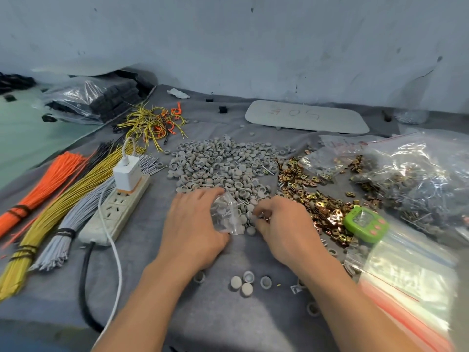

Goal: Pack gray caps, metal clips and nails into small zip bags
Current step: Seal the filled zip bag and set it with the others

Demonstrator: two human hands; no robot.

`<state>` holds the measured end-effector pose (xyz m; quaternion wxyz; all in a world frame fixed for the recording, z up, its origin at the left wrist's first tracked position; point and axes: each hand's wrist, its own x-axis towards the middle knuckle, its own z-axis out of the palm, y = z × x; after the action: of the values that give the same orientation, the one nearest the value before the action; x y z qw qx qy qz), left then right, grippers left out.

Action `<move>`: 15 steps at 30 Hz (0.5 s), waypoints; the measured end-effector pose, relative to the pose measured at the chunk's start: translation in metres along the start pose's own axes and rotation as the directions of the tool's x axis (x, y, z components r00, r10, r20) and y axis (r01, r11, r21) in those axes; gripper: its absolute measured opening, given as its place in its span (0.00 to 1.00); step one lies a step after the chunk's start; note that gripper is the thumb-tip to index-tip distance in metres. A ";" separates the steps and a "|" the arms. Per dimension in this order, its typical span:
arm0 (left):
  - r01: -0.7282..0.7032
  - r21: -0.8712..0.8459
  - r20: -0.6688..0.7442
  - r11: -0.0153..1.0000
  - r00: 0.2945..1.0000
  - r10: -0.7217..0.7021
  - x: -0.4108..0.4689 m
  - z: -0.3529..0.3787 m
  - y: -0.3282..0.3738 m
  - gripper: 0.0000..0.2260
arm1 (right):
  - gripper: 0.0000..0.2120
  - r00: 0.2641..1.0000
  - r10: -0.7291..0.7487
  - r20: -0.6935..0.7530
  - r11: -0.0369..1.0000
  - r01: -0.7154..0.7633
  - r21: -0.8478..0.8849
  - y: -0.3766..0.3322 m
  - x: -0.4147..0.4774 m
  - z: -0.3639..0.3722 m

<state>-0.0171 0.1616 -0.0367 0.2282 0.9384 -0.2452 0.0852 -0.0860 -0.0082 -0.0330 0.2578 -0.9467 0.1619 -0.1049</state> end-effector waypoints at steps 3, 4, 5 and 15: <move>0.006 -0.032 0.011 0.999 1.000 -0.005 -0.002 0.000 0.008 0.36 | 0.06 0.994 0.063 -0.094 0.984 -0.046 0.171 0.000 0.000 -0.004; 0.010 -0.042 0.006 0.999 1.000 -0.010 -0.002 -0.001 0.010 0.36 | 0.07 0.991 0.077 -0.112 0.976 -0.052 0.212 -0.001 0.000 -0.005; 0.017 -0.058 0.003 0.998 1.000 -0.017 -0.003 -0.001 0.011 0.36 | 0.07 0.988 0.084 -0.128 0.970 -0.052 0.238 -0.001 -0.001 -0.006; -0.041 -0.268 -0.013 0.963 0.999 0.039 -0.002 0.006 0.023 0.32 | 0.09 0.973 -0.018 -0.228 0.872 0.127 0.473 -0.010 -0.010 -0.015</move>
<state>-0.0295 0.1419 -0.0338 0.3522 0.8935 -0.2723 0.0595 -0.0965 -0.0030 -0.0160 0.4634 -0.8402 0.1216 -0.2541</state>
